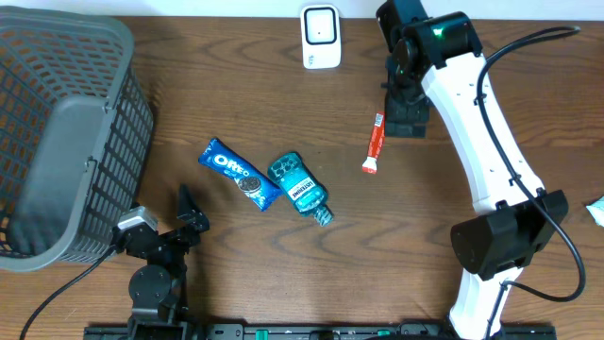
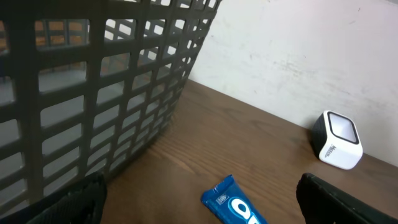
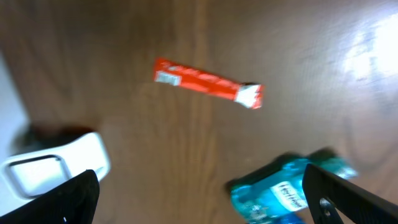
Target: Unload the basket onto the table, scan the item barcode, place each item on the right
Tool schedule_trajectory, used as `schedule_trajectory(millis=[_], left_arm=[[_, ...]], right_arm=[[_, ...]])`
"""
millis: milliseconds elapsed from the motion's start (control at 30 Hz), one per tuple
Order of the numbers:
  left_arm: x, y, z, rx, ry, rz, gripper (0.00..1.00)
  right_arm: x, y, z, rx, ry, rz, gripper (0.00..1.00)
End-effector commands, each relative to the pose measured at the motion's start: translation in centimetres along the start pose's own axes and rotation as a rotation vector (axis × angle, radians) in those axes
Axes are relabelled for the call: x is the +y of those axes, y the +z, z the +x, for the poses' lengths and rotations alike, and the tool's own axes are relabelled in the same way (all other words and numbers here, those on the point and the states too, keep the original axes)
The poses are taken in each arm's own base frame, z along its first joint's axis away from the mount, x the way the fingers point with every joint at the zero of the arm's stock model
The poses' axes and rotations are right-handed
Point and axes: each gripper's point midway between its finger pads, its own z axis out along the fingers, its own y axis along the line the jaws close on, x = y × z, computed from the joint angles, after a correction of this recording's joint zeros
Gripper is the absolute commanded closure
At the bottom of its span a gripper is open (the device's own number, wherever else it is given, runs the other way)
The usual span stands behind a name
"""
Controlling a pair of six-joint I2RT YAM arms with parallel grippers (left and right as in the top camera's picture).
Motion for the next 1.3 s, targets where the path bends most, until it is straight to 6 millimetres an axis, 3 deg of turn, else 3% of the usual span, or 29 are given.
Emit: schedule_trajectory(millis=[0, 100, 167, 200, 267, 367, 467, 700, 1267], left_arm=[[0.6, 0.2, 1.5, 0.036, 0.017, -0.016, 0.02], [0.6, 0.2, 1.5, 0.036, 0.017, -0.016, 0.02], [0.6, 0.2, 1.5, 0.036, 0.017, -0.016, 0.02], [0.6, 0.2, 1.5, 0.036, 0.017, -0.016, 0.02], [0.6, 0.2, 1.5, 0.036, 0.017, -0.016, 0.02], [0.6, 0.2, 1.5, 0.036, 0.017, -0.016, 0.02], [0.6, 0.2, 1.5, 0.036, 0.017, -0.016, 0.02], [0.6, 0.2, 1.5, 0.036, 0.017, -0.016, 0.02], [0.6, 0.2, 1.5, 0.036, 0.017, -0.016, 0.02]], right_arm=[[0.6, 0.3, -1.2, -0.068, -0.124, -0.015, 0.01], [0.2, 0.5, -1.8, -0.091, -0.127, 0.007, 0.01], [-1.7, 0.6, -0.6, -0.008, 0.038, 0.098, 0.01], [-2.6, 0.7, 0.0, 0.033, 0.079, 0.150, 0.09], [-2.5, 1.3, 0.7, 0.093, 0.097, 0.174, 0.22], [-1.7, 2.9, 0.7, 0.123, 0.126, 0.185, 0.29], [-1.9, 5.2, -0.5, 0.099, 0.160, 0.248, 0.20], [-3.9, 11.1, -2.2, 0.084, 0.243, 0.462, 0.17], [-6.0, 19.3, 0.9, 0.114, 0.231, 0.607, 0.20]])
